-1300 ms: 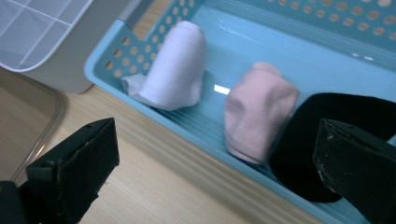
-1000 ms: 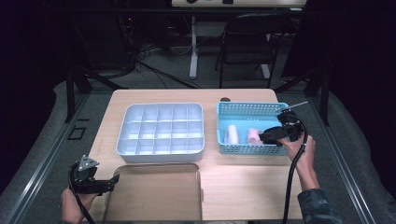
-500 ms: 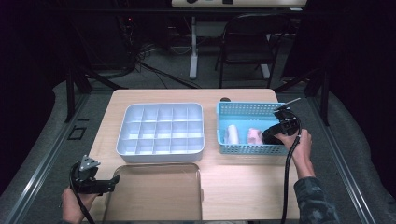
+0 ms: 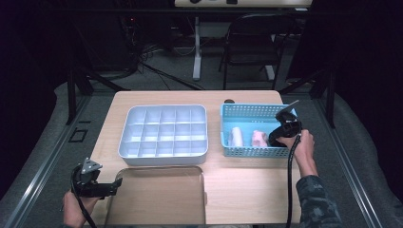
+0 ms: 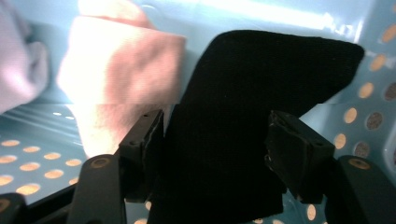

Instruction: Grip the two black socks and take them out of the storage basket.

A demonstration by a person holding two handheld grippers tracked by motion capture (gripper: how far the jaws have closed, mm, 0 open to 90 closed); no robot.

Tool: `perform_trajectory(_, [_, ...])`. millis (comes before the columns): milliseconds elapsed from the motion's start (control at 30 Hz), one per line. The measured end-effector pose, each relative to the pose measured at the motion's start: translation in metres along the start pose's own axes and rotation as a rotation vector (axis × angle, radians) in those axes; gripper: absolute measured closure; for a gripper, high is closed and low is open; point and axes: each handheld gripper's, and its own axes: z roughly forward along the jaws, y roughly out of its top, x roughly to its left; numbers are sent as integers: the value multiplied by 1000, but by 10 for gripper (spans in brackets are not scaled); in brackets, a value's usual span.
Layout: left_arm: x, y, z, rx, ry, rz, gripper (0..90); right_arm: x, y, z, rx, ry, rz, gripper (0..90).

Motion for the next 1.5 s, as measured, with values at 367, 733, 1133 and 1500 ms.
perform_trajectory(367, [0,0,0,0,2,-1,2,-4,-1,1,-10,-11,43,605])
perform_trajectory(733, [0,0,0,-1,4,-1,2,-13,-11,-16,-92,32,74,678])
perform_trajectory(1133, [-1,0,-1,-4,1,3,2,-7,-5,-47,-155,26,23,679])
perform_trajectory(1500, [-3,0,-1,-7,-3,11,2,0,4,-75,-178,10,-14,679])
